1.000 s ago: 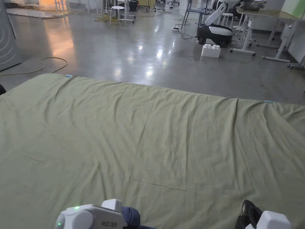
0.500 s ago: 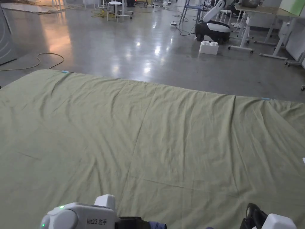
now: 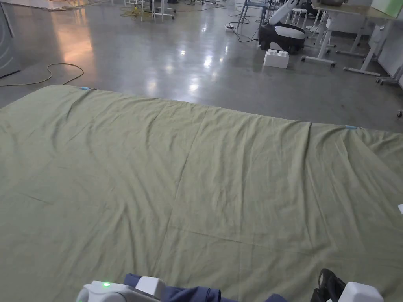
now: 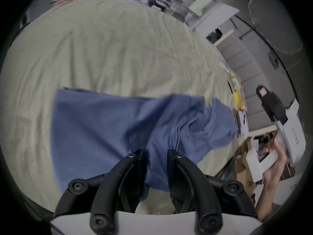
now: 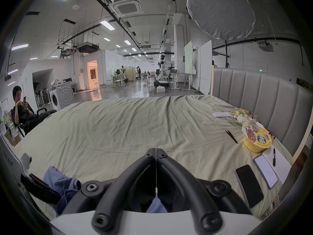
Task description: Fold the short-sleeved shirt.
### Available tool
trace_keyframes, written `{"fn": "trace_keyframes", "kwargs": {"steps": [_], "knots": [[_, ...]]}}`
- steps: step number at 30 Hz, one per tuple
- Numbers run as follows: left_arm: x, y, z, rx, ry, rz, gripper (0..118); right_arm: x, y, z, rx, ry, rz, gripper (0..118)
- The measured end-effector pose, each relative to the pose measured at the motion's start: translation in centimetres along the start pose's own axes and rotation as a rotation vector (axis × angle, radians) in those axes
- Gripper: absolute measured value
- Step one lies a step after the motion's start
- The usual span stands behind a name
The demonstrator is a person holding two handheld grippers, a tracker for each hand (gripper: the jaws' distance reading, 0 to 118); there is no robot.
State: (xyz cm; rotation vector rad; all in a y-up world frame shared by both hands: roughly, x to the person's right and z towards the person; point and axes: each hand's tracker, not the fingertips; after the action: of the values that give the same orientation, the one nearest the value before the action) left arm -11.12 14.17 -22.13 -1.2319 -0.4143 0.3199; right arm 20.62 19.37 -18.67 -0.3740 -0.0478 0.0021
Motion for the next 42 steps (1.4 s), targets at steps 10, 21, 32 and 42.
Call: {"fn": "trace_keyframes", "kwargs": {"steps": [10,21,32,42], "knots": [[2.2,0.0,-0.2,0.066,-0.145,-0.012,28,0.3,-0.2,0.3,-0.01,-0.005,0.007,1],[1.5,-0.1,-1.7,0.05,-0.138,0.019,29,0.3,0.1,0.6,-0.012,0.001,0.013,1],[-7.9,0.2,9.1,0.348,-0.139,0.104,88,-0.1,0.6,0.2,-0.011,0.025,0.011,1],[-17.9,-2.2,6.1,0.236,-0.246,0.305,95,-0.7,0.9,0.0,0.015,0.04,-0.003,1]]}}
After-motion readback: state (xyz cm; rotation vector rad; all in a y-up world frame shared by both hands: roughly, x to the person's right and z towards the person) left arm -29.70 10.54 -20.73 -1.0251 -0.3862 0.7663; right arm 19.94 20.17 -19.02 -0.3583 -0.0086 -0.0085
